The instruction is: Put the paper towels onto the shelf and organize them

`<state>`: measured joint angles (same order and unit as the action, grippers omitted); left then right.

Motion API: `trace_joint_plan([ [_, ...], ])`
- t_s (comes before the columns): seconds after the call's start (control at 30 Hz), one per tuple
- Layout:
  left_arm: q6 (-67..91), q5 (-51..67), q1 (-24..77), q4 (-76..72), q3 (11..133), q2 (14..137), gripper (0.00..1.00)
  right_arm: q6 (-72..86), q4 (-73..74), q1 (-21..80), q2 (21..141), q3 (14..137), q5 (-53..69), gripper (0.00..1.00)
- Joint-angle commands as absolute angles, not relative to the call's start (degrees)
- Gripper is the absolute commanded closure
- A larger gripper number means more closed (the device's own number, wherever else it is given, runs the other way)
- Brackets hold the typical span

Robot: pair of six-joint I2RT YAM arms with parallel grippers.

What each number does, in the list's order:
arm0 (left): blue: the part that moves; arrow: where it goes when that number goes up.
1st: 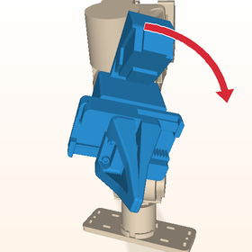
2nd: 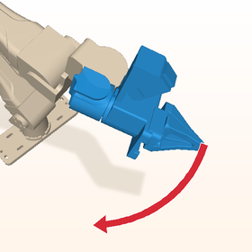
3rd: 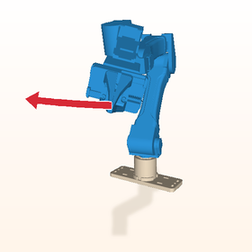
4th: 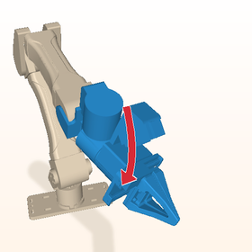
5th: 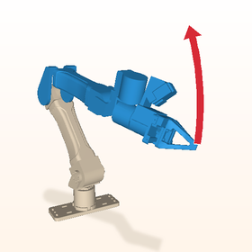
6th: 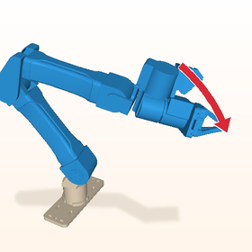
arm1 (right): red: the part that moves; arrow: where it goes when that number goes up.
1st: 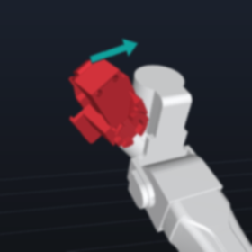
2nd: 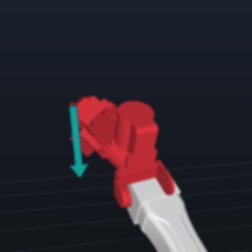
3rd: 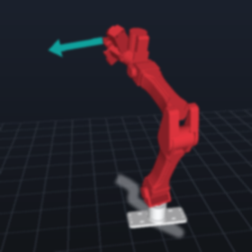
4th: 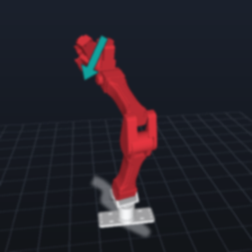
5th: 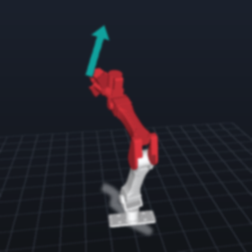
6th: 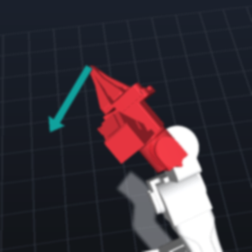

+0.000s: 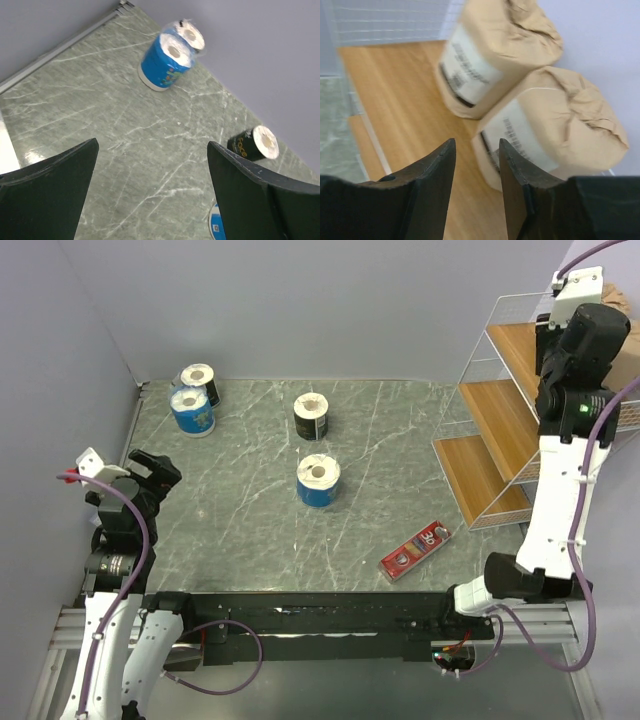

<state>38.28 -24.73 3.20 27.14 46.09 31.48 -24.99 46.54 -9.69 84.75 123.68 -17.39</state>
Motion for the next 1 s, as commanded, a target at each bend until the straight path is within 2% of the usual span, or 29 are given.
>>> trace_joint_plan([
  [0.0, 35.4, -18.6, 3.4, 22.9, 45.8, 31.8, 0.04, -20.8, 45.2, -7.6, 78.8, 122.8, -11.0, 0.51],
  [0.1, 33.7, -13.4, 3.4, 21.4, 45.5, 32.5, 0.04, -18.8, 46.9, -5.2, 77.2, 122.0, -8.3, 0.49],
  [0.2, 32.3, -7.0, 3.4, 19.4, 44.7, 33.0, 0.04, -16.6, 45.6, 1.8, 73.4, 117.0, -7.6, 0.45],
  [0.33, 31.6, -0.5, 3.4, 17.1, 43.7, 33.6, 0.04, -7.8, 42.0, 10.8, 66.6, 105.1, -0.4, 0.35],
  [0.4, 31.4, 1.2, 3.4, 17.2, 43.9, 34.9, 0.04, -1.9, 37.6, 12.9, 64.3, 96.4, 7.3, 0.31],
  [0.53, 31.0, 2.6, 3.4, 17.6, 44.2, 36.6, 0.03, 5.6, 29.6, 18.5, 60.6, 82.2, 9.1, 0.28],
  [0.7, 31.3, 2.5, 3.4, 17.4, 44.0, 36.2, 0.04, 8.3, 28.5, 28.1, 65.6, 75.4, 8.3, 0.24],
  [0.97, 32.1, 0.3, 3.4, 18.9, 44.4, 34.9, 0.04, 7.3, 27.2, 40.2, 78.6, 77.7, 3.4, 0.18],
])
